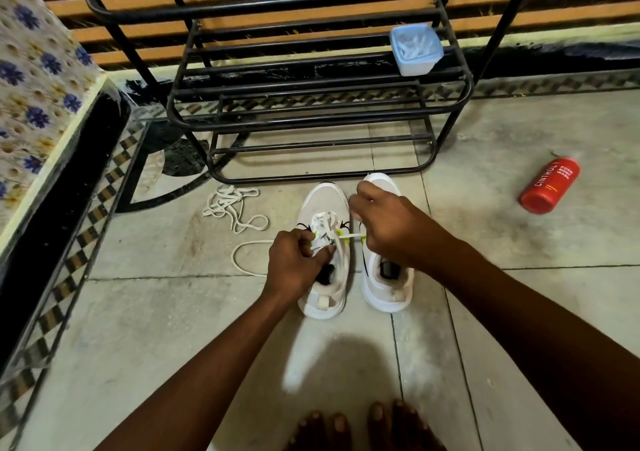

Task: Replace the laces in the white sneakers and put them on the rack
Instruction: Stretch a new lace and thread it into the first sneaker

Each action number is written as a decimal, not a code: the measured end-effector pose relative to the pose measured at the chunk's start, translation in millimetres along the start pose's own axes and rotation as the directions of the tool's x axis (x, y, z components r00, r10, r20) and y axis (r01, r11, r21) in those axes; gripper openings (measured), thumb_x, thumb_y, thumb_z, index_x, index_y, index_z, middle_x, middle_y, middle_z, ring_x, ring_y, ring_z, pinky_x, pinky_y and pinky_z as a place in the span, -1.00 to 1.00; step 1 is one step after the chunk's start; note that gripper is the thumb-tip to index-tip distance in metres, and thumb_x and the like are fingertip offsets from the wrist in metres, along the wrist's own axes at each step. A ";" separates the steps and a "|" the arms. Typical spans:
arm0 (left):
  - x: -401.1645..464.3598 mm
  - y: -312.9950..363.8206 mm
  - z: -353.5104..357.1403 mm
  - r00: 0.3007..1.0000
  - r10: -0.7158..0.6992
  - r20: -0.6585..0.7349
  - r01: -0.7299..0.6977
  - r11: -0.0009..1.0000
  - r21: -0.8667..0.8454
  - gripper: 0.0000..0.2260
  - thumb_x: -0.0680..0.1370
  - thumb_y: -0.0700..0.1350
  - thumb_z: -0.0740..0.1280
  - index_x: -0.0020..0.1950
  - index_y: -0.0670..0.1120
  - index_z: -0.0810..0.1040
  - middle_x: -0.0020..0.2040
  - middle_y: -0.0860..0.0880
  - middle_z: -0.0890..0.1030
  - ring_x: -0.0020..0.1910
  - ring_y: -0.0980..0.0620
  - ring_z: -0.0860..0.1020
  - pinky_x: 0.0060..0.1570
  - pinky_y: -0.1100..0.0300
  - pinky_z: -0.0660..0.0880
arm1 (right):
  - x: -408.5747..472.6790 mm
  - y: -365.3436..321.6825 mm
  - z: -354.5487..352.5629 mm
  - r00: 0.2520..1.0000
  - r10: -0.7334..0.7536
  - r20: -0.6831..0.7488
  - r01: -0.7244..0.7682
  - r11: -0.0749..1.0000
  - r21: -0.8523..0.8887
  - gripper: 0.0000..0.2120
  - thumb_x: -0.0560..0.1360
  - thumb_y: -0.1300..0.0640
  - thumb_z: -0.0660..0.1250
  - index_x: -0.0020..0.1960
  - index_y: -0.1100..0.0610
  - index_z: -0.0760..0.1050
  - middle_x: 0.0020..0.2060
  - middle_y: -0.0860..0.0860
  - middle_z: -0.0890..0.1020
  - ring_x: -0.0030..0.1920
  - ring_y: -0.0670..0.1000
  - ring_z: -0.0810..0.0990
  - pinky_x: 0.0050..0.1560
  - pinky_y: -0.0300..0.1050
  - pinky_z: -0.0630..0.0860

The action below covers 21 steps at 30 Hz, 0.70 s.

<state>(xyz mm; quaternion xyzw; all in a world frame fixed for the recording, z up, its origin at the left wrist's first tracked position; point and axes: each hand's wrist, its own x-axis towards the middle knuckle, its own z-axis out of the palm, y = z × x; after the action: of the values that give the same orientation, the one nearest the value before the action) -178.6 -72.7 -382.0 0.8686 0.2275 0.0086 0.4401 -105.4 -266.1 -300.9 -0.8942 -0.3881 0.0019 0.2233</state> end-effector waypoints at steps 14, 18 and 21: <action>-3.1 6.5 -2.8 1.000 0.013 0.023 -0.014 1.000 0.011 -0.78 0.45 0.00 0.60 -0.06 -0.01 0.60 -0.22 -0.11 0.67 -0.17 -0.05 0.65 -0.03 0.05 0.56 | -4.0 -33.8 -55.6 0.986 0.152 -0.062 -0.127 0.945 0.302 -0.80 0.29 0.20 0.49 -0.42 0.10 0.50 -0.47 -0.06 0.53 -0.33 -0.05 0.52 -0.27 -0.14 0.41; -4.2 8.5 -4.4 1.000 -0.006 0.021 0.006 1.000 0.011 -0.75 0.45 -0.02 0.60 0.02 -0.07 0.64 -0.16 -0.11 0.68 -0.13 -0.03 0.65 -0.01 0.09 0.54 | -6.5 -38.9 -66.9 0.982 0.172 -0.082 -0.129 0.918 0.375 -0.80 0.30 0.06 0.43 -0.42 0.05 0.46 -0.48 -0.01 0.51 -0.34 -0.03 0.50 -0.27 -0.20 0.34; -5.8 9.3 -5.2 1.000 -0.010 0.020 0.010 1.000 0.006 -0.75 0.44 -0.02 0.60 0.01 -0.01 0.61 -0.12 -0.05 0.67 -0.13 0.03 0.64 -0.01 0.15 0.54 | -7.0 -38.9 -64.8 0.976 0.190 -0.108 -0.128 0.898 0.422 -0.82 0.33 0.05 0.43 -0.39 0.07 0.51 -0.47 -0.02 0.53 -0.36 -0.04 0.50 -0.29 -0.14 0.36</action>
<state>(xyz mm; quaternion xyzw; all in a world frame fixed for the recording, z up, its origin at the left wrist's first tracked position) -181.3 -75.8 -370.6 0.8689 0.2274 -0.0030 0.4397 -125.7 -273.4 -228.2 -0.8533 -0.2871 0.0365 0.4337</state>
